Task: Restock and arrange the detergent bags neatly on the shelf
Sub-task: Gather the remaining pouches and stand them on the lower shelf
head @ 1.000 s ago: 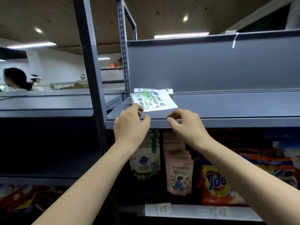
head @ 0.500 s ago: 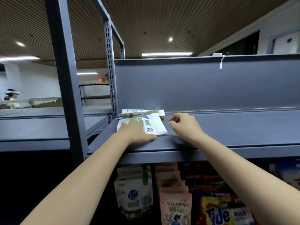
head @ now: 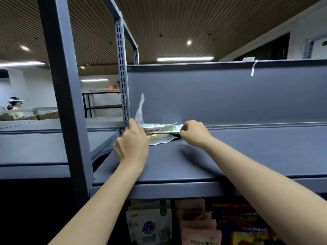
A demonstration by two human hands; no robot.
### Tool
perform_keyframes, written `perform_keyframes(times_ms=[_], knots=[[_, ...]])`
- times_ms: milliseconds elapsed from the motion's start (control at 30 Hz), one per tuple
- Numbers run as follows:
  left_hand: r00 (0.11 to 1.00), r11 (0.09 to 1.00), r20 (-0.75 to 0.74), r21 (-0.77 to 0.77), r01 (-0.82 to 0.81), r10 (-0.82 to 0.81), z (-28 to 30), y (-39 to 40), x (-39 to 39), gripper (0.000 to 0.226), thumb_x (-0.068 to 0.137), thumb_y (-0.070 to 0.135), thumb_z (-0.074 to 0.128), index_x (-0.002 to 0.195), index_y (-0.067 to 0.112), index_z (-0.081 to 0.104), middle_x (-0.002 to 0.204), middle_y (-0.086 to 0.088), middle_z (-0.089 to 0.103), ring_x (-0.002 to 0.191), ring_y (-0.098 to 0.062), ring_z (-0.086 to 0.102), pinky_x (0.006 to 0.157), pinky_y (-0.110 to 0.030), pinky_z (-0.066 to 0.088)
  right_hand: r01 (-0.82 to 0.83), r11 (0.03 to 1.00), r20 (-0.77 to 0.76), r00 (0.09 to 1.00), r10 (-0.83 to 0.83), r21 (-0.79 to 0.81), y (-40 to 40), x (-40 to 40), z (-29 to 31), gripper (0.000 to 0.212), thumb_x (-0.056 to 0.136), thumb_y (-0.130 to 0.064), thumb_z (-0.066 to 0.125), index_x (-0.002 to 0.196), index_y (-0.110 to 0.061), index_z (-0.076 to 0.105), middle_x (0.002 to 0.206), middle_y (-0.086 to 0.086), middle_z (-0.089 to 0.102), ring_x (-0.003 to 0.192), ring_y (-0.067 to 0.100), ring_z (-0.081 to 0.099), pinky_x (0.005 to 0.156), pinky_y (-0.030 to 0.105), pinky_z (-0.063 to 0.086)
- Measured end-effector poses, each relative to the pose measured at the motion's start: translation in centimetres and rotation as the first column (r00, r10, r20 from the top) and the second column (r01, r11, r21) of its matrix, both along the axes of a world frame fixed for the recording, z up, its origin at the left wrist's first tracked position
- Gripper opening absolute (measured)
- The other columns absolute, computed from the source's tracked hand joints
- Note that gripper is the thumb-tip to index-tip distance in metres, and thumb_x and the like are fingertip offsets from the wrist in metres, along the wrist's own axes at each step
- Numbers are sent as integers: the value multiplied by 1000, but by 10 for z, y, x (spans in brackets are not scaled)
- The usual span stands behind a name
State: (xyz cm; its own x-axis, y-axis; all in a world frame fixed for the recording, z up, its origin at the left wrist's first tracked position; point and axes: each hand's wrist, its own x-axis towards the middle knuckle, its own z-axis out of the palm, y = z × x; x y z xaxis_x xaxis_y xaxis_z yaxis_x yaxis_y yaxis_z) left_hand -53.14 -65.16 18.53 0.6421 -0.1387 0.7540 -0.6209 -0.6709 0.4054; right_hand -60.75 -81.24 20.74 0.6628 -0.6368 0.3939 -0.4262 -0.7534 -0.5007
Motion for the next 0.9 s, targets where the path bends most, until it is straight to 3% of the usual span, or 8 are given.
perform_keyframes(times_ms=[133,267,433,533,600,633,767,900], knots=[[998,992,-61,-123,-30,23,-1,4,7,25,101,21,28,112,4,44,96,-20,65,86,-44,60,62,-38,30,27,997,-132,991,-36,-72,-7,21,-4,30,86,-14,47,114,-11,58,111,8,61,103,28,57,76,34,47],[998,968,-68,-251,-10,-7,-2,9,4,28,101,22,29,113,3,47,98,-21,65,86,-45,59,61,-37,29,86,972,-117,987,-114,-220,-16,40,-6,29,91,-13,44,119,-9,49,122,9,53,112,28,46,75,32,36],[995,964,-83,-266,22,-46,-3,10,6,31,101,24,28,118,6,48,103,-19,65,87,-45,58,62,-38,30,44,956,-205,973,-107,-291,-20,68,-4,54,94,-15,43,145,-28,33,139,4,45,125,27,39,93,37,38],[992,963,-100,-267,47,-76,-3,10,8,31,101,24,28,119,8,47,105,-17,65,89,-45,58,63,-37,30,77,943,-216,964,-153,-324,-20,78,-5,36,90,-9,44,119,-25,60,114,4,58,105,29,45,78,32,38],[991,960,-94,-273,67,-96,-3,10,9,31,101,24,28,119,8,47,105,-17,65,89,-44,58,63,-37,30,135,940,-155,969,-191,-312,-20,81,-5,23,86,-5,46,93,-17,64,81,3,54,86,30,43,68,28,33],[991,956,-88,-283,75,-104,-3,9,10,31,101,24,28,120,8,47,105,-17,65,89,-44,58,64,-37,30,151,944,-108,976,-190,-294,-21,82,-5,22,85,-6,47,89,-15,66,76,4,53,82,31,44,66,28,33],[992,922,-37,-376,97,-119,-4,8,14,33,102,23,29,120,5,50,103,-20,66,87,-46,58,63,-37,29,124,977,211,974,-87,-173,-12,79,5,21,91,-23,50,99,-16,68,99,12,64,95,34,55,70,33,40],[983,861,131,-477,178,-131,-4,9,9,54,94,36,18,114,3,55,95,-19,69,75,-46,61,59,-35,30,-14,993,553,830,76,-115,9,62,33,10,92,-27,53,94,-19,57,99,11,60,92,28,52,69,31,35]])
